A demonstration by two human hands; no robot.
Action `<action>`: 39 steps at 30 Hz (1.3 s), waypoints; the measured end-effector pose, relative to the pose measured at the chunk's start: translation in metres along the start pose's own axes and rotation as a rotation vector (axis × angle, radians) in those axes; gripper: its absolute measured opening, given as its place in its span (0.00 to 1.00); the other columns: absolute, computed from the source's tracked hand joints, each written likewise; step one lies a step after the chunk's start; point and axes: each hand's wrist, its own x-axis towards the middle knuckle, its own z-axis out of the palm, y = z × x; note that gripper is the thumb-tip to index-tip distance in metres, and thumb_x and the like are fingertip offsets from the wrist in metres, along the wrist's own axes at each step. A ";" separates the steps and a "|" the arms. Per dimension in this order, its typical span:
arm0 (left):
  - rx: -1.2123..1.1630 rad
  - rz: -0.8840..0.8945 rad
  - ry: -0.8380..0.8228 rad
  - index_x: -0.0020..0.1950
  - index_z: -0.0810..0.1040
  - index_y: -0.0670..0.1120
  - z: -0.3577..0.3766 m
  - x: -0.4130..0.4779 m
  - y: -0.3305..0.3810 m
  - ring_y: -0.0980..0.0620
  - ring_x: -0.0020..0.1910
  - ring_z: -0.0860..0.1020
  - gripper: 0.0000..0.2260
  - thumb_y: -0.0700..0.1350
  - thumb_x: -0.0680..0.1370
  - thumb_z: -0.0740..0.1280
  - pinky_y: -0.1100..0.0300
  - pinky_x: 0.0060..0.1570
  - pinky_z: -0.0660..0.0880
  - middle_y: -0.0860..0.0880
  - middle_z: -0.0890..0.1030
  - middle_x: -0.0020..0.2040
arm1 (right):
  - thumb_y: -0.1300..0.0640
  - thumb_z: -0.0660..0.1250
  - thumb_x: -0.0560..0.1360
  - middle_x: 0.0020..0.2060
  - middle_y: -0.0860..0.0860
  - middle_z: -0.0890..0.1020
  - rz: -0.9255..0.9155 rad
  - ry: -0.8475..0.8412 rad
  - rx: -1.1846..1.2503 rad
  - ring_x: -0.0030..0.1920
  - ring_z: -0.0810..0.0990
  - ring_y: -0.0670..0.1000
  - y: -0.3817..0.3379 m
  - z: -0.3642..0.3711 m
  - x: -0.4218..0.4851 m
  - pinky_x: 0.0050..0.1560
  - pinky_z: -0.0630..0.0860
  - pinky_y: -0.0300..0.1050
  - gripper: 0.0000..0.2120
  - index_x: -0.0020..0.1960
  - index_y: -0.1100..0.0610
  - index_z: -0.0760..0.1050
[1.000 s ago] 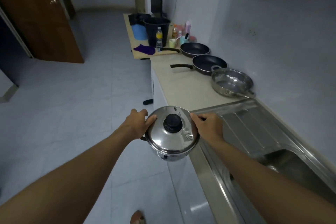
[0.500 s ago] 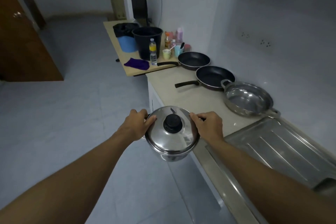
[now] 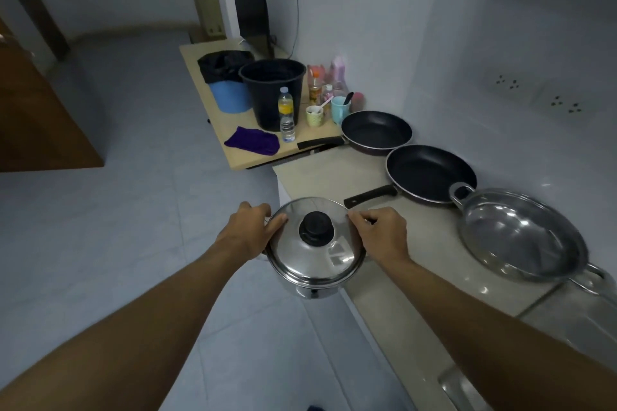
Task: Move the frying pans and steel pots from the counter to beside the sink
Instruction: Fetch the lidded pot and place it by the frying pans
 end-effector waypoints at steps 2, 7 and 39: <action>-0.001 0.005 0.005 0.63 0.76 0.48 -0.004 0.035 -0.004 0.45 0.49 0.75 0.26 0.66 0.79 0.58 0.51 0.51 0.77 0.43 0.73 0.57 | 0.45 0.72 0.76 0.29 0.48 0.84 0.006 0.001 0.003 0.33 0.81 0.47 -0.001 0.015 0.030 0.39 0.76 0.43 0.17 0.37 0.56 0.86; 0.000 0.021 -0.018 0.64 0.76 0.48 -0.010 0.109 -0.015 0.44 0.51 0.75 0.26 0.66 0.79 0.58 0.51 0.52 0.76 0.42 0.73 0.58 | 0.44 0.71 0.76 0.26 0.49 0.82 0.019 0.004 0.007 0.30 0.81 0.48 -0.002 0.046 0.093 0.34 0.74 0.44 0.20 0.33 0.58 0.84; 0.434 0.696 -0.433 0.81 0.55 0.52 0.049 0.455 0.070 0.39 0.64 0.70 0.28 0.55 0.83 0.58 0.49 0.63 0.72 0.43 0.68 0.72 | 0.47 0.71 0.78 0.37 0.55 0.84 0.488 0.429 -0.144 0.41 0.82 0.55 0.061 0.113 0.261 0.48 0.79 0.51 0.15 0.46 0.58 0.87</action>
